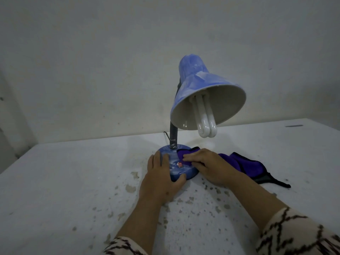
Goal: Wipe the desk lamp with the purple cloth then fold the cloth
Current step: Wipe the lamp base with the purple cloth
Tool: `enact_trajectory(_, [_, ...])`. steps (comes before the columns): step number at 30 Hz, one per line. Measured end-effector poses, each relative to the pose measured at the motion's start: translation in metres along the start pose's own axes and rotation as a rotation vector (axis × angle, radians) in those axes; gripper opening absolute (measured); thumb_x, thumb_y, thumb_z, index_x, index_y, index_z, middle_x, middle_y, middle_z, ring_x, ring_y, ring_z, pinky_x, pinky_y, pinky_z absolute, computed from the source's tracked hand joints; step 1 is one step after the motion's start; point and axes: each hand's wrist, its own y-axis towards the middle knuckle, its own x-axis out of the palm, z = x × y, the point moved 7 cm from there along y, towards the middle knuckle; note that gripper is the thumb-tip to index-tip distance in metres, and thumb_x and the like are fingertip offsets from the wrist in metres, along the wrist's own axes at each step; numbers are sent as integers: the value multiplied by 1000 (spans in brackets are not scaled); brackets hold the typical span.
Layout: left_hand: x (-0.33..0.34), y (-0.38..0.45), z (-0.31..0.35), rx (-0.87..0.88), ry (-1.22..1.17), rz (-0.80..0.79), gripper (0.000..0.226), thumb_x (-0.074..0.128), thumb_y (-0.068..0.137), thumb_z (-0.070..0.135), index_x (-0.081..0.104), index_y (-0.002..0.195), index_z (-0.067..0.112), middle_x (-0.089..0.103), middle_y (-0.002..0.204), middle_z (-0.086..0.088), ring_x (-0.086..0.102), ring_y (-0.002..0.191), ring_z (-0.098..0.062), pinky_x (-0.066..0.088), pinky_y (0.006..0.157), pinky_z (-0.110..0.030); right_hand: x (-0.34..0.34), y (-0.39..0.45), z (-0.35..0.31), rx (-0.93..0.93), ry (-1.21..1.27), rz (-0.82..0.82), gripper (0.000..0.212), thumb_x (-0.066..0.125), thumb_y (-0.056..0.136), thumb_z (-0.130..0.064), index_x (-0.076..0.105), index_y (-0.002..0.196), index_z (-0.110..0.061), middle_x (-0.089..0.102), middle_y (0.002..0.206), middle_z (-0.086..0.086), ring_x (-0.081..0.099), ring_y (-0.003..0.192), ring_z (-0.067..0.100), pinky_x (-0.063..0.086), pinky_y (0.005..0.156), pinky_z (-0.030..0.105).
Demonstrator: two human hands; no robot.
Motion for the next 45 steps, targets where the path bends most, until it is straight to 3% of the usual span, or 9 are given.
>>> enact_trajectory(6, [0,0,0,-3,-3,13,82,50,83,54,13,146,17,7,156,-4,4,144,-21,24,112,-34,4,7,-5,38,-40,4,33,39,96,-9,59,121,-13,59,120,7,51,110,21,39,93,24])
enact_trajectory(11, [0,0,-1,4,-8,19,83,52,82,54,15,146,16,9,155,-4,5,143,-21,26,112,-35,0,-20,-13,-120,-21,31,30,51,91,-8,62,118,-16,64,119,-1,43,94,-3,22,88,-1])
enact_trajectory(18, [-1,0,0,2,8,29,83,50,82,55,14,146,17,7,155,-3,3,143,-20,25,111,-34,-4,-10,11,88,-18,38,34,42,97,-19,50,130,-19,44,141,-1,36,129,12,16,101,10])
enact_trajectory(22, [0,0,-1,-4,-4,23,83,51,82,55,14,146,17,7,156,-4,2,143,-21,25,111,-34,6,-16,-1,40,-21,36,38,43,96,-20,46,133,-23,45,141,-7,32,131,12,20,107,18])
enact_trajectory(28, [-1,-1,1,5,-4,22,82,50,82,55,14,146,17,7,156,-4,2,143,-21,26,111,-34,15,-24,-1,5,31,-114,42,35,99,-25,32,140,-31,33,148,-15,15,137,-5,2,118,30])
enact_trajectory(33, [-4,-2,2,0,-13,15,81,51,83,53,15,146,16,9,155,-3,5,143,-21,25,112,-34,18,7,7,113,-54,-200,47,27,99,-25,21,145,-26,20,154,-9,10,141,6,7,113,34])
enact_trajectory(37, [-4,-2,3,4,-17,6,80,50,84,52,15,146,15,8,155,-3,5,143,-21,25,114,-35,21,32,13,209,-172,-242,43,28,96,-22,32,138,-16,23,152,-4,21,135,16,17,109,49])
enact_trajectory(40, [-3,-2,3,3,-24,-3,80,50,84,51,14,147,16,7,156,-3,3,144,-21,24,114,-35,18,38,10,280,-71,-185,46,28,91,-23,27,137,-26,36,140,2,34,119,17,23,103,49])
enact_trajectory(45, [-3,-1,2,0,-31,6,81,52,83,49,15,146,15,9,155,-5,5,143,-22,24,112,-35,18,21,-4,175,-20,-177,50,31,94,-18,26,143,-22,26,152,-4,19,139,13,16,114,40])
